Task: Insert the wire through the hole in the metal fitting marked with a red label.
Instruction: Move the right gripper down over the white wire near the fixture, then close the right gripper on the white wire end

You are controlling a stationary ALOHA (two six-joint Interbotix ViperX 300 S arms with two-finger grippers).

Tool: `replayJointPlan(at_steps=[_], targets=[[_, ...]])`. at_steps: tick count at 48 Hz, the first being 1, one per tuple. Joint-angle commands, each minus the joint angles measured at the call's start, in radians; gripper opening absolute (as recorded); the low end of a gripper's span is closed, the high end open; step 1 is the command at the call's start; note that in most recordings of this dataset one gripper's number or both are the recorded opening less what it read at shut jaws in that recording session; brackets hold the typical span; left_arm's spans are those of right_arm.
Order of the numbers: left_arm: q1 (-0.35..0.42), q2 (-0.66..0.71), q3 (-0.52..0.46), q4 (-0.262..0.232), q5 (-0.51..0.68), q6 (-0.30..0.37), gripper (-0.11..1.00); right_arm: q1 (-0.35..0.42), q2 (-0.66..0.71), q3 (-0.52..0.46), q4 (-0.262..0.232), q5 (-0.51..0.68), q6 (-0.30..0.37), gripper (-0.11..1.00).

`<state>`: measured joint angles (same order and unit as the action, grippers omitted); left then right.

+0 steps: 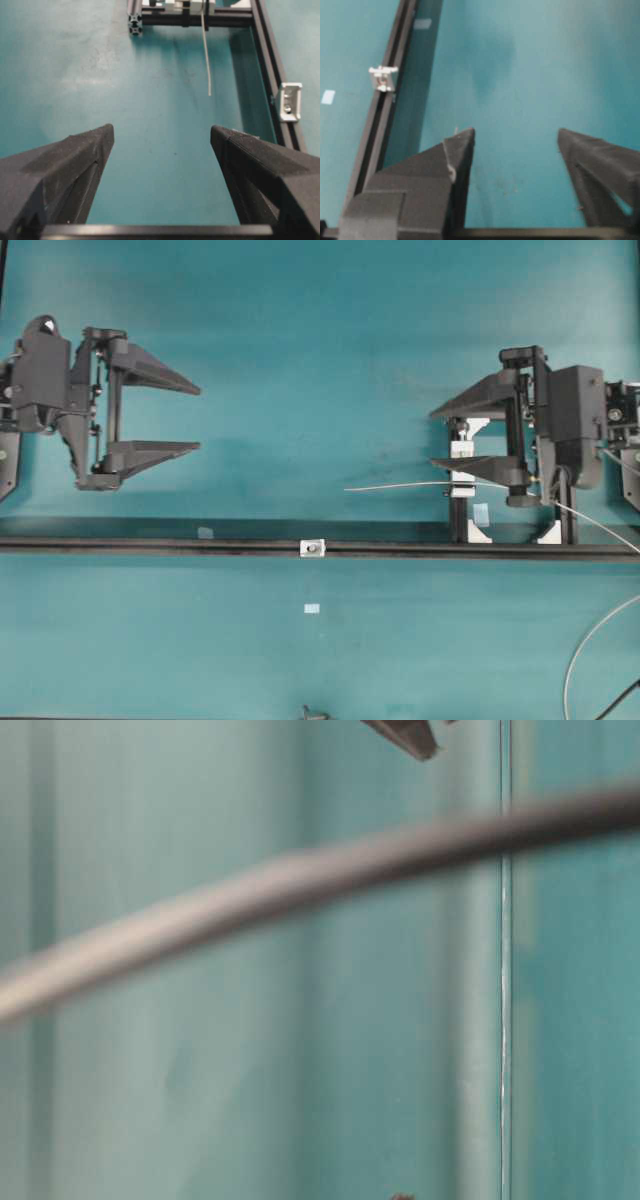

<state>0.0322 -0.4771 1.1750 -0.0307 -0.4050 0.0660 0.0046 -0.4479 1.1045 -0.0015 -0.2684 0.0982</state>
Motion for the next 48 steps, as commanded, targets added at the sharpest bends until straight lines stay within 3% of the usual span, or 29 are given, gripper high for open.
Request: replayJointPlan(at_steps=[1, 21, 48], targets=[[0.003, 0.034, -0.018, -0.002, -0.046, 0.014, 0.51, 0.002, 0.017, -0.020, 0.003, -0.015, 0.003, 0.67], [0.003, 0.195, -0.029, -0.002, -0.152, 0.037, 0.52, 0.002, 0.195, -0.040, 0.003, -0.075, 0.087, 0.67], [0.015, 0.196, -0.032, -0.002, -0.153, 0.037, 0.52, 0.049, 0.376, -0.112, 0.002, -0.150, 0.169, 0.66]])
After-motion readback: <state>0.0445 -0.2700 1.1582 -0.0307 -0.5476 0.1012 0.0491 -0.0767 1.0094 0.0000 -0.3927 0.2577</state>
